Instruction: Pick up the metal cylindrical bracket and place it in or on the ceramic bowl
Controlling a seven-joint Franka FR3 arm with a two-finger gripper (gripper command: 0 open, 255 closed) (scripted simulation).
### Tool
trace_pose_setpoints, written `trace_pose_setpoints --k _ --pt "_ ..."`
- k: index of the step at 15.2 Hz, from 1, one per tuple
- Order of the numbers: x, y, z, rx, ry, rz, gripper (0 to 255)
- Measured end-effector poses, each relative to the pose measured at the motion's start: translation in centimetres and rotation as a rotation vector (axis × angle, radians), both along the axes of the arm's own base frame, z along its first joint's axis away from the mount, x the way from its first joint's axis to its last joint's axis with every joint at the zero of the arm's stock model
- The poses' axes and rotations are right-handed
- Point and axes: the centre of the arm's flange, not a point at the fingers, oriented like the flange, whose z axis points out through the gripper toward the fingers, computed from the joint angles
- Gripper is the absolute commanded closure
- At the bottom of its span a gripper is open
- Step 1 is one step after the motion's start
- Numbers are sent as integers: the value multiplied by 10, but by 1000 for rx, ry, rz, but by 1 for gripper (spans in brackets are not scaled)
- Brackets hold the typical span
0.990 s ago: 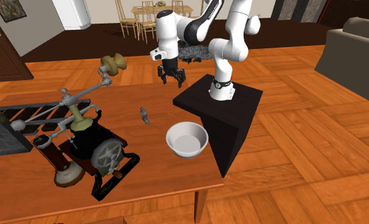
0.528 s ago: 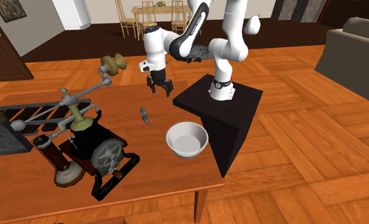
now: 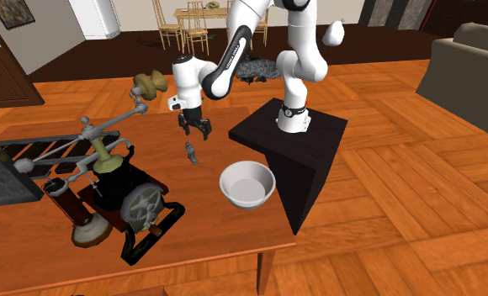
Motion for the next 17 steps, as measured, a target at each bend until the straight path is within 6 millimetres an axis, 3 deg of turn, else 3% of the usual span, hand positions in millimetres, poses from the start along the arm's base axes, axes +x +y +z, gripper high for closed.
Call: trace_pose_setpoints --k 5,11,17 --pt "25 -33 -36 -5 -11 13 0" --pt "27 -36 -73 -5 -13 15 0" --pt "27 -36 -78 -5 -13 15 0"
